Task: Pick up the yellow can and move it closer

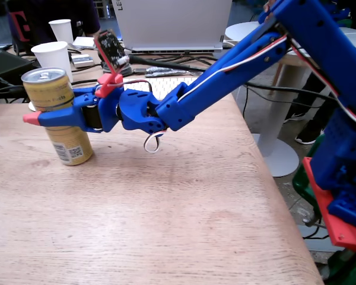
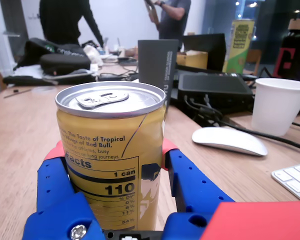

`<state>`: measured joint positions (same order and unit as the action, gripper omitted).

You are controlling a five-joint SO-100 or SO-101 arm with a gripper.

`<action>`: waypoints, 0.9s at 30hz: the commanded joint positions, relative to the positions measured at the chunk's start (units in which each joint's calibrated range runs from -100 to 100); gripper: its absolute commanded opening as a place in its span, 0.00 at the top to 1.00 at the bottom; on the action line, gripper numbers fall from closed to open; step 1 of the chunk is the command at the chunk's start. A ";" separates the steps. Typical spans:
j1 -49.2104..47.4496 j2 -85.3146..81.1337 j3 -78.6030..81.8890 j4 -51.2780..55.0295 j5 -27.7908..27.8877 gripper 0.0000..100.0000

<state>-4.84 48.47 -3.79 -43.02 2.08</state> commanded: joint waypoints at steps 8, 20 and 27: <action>0.10 -0.87 -1.92 0.17 0.05 0.82; -4.64 -24.97 12.71 12.48 0.00 0.82; -4.64 -50.70 26.96 28.24 0.05 0.81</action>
<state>-8.88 13.62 22.81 -20.99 2.27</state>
